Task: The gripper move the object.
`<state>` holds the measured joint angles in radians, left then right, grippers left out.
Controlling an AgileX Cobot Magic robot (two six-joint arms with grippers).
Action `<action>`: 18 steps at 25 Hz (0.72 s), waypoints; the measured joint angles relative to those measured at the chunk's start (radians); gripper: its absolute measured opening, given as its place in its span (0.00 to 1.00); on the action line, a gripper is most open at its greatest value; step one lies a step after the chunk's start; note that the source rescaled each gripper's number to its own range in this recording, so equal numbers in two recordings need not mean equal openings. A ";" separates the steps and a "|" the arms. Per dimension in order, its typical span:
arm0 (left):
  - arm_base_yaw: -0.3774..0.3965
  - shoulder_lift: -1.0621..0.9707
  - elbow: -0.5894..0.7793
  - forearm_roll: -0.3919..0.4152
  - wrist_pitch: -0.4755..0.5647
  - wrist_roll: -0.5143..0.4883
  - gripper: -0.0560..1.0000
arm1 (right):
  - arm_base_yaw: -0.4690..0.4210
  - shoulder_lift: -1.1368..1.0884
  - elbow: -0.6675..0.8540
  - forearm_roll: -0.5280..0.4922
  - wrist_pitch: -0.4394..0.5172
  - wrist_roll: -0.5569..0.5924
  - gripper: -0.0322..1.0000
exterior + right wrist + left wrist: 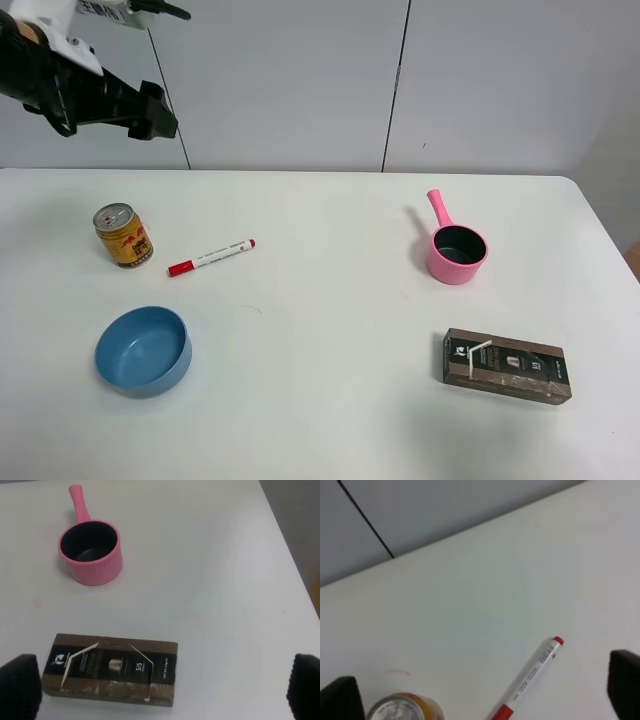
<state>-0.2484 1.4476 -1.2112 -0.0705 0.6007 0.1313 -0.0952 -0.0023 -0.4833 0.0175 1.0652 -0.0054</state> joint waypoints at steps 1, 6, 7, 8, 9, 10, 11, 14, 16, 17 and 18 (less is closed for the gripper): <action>-0.001 -0.027 0.000 0.017 0.020 -0.012 0.99 | 0.000 0.000 0.000 0.000 0.000 0.000 1.00; 0.017 -0.148 0.000 0.092 0.152 -0.042 0.99 | 0.000 0.000 0.000 0.000 0.000 0.000 1.00; 0.030 -0.167 0.000 0.106 0.179 -0.042 0.99 | 0.000 0.000 0.000 0.000 0.000 0.000 1.00; 0.045 -0.191 0.000 0.119 0.206 -0.045 0.99 | 0.000 0.000 0.000 0.000 0.000 0.000 1.00; 0.062 -0.214 0.000 0.126 0.226 -0.045 0.99 | 0.000 0.000 0.000 0.000 0.000 0.000 1.00; 0.079 -0.232 0.000 0.137 0.250 -0.045 0.99 | 0.000 0.000 0.000 0.000 0.000 0.000 1.00; 0.110 -0.257 0.000 0.147 0.270 -0.045 0.99 | 0.000 0.000 0.000 0.000 0.000 0.000 1.00; 0.204 -0.308 0.000 0.180 0.307 -0.045 0.99 | 0.000 0.000 0.000 0.000 0.000 0.000 1.00; 0.269 -0.345 0.000 0.185 0.331 -0.045 0.99 | 0.000 0.000 0.000 0.000 0.000 0.000 1.00; 0.284 -0.367 0.000 0.185 0.347 -0.045 0.99 | 0.000 0.000 0.000 0.000 0.000 0.000 1.00; 0.294 -0.388 0.000 0.181 0.365 -0.045 0.99 | 0.000 0.000 0.000 0.000 0.000 0.000 1.00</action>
<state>0.0461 1.0594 -1.2112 0.1105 0.9661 0.0865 -0.0952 -0.0023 -0.4833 0.0175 1.0652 -0.0054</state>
